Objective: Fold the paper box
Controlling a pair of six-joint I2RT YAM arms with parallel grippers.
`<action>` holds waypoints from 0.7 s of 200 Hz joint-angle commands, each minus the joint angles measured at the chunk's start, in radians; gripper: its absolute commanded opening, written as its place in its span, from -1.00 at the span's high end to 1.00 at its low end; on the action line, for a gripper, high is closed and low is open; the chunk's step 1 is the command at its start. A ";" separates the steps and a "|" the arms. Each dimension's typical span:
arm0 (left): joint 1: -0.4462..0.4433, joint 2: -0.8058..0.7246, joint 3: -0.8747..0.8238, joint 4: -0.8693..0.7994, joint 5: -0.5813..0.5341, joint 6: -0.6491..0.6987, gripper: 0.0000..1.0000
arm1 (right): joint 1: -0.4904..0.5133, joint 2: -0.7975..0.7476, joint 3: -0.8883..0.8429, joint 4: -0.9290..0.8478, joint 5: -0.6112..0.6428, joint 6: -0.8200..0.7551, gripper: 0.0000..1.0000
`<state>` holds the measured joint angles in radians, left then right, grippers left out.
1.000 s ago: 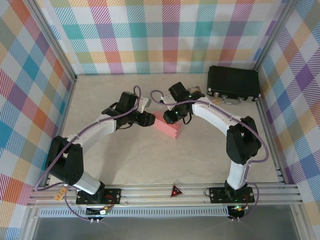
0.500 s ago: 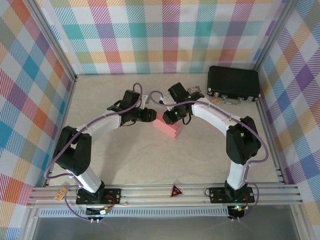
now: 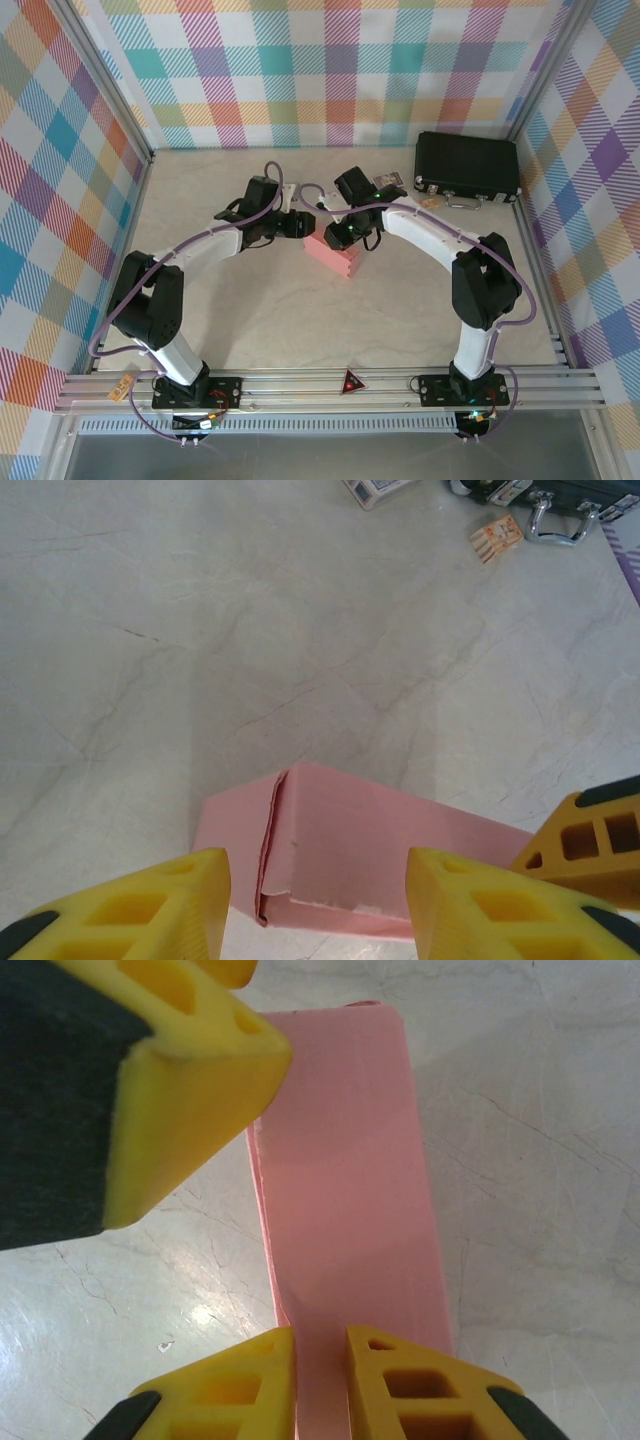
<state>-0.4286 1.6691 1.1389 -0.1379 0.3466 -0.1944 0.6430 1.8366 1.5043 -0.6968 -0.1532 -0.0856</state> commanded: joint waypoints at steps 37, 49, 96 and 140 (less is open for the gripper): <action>0.010 0.069 0.051 -0.082 -0.014 0.025 0.14 | 0.018 0.008 -0.039 -0.026 -0.035 0.018 0.56; 0.011 0.070 0.035 -0.089 -0.014 0.037 0.17 | 0.018 -0.005 -0.041 -0.018 -0.044 0.020 0.49; 0.010 0.069 -0.019 -0.092 -0.021 0.065 0.22 | 0.017 -0.046 -0.043 -0.001 -0.026 0.021 0.08; 0.010 0.059 -0.043 -0.085 -0.023 0.069 0.24 | 0.019 -0.083 -0.066 0.037 0.124 -0.002 -0.17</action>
<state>-0.4286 1.7306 1.1473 -0.1505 0.3447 -0.1558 0.6605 1.7905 1.4517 -0.6724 -0.1326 -0.0696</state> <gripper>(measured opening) 0.381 0.562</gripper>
